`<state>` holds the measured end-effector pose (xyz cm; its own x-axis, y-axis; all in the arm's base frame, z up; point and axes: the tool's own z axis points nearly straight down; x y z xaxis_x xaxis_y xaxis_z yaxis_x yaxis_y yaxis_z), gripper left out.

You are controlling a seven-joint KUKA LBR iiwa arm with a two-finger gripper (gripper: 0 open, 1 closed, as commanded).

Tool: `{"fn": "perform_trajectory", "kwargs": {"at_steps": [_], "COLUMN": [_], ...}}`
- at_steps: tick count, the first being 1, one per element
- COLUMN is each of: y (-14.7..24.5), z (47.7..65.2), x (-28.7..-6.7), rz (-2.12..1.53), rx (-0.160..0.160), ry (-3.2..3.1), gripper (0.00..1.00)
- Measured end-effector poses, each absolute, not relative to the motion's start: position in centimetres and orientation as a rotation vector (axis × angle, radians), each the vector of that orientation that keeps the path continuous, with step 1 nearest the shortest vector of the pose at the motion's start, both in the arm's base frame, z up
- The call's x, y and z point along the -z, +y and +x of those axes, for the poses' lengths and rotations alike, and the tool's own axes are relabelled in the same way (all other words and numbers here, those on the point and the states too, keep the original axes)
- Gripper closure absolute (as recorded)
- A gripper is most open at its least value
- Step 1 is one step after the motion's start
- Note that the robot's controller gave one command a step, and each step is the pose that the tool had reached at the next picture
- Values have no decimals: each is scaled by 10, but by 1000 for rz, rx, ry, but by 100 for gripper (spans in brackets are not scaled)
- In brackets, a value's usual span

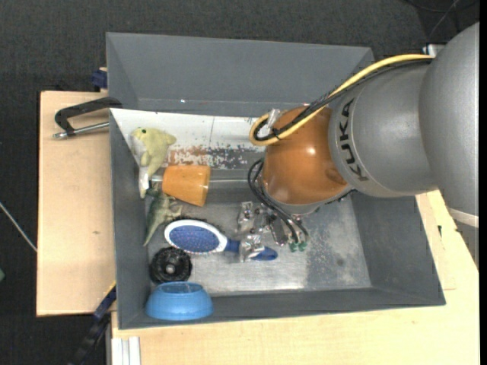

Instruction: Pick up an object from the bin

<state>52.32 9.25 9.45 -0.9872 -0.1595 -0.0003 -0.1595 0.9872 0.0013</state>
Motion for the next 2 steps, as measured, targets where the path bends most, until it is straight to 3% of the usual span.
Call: {"fn": "perform_trajectory", "kwargs": {"at_steps": [1, 2], "y": [87, 77], "z": [552, 563], "x": [-76, -197], "rz": [-462, -330], "rx": [-22, -2], "ry": [3158, 3111], "gripper": [100, 100]}}
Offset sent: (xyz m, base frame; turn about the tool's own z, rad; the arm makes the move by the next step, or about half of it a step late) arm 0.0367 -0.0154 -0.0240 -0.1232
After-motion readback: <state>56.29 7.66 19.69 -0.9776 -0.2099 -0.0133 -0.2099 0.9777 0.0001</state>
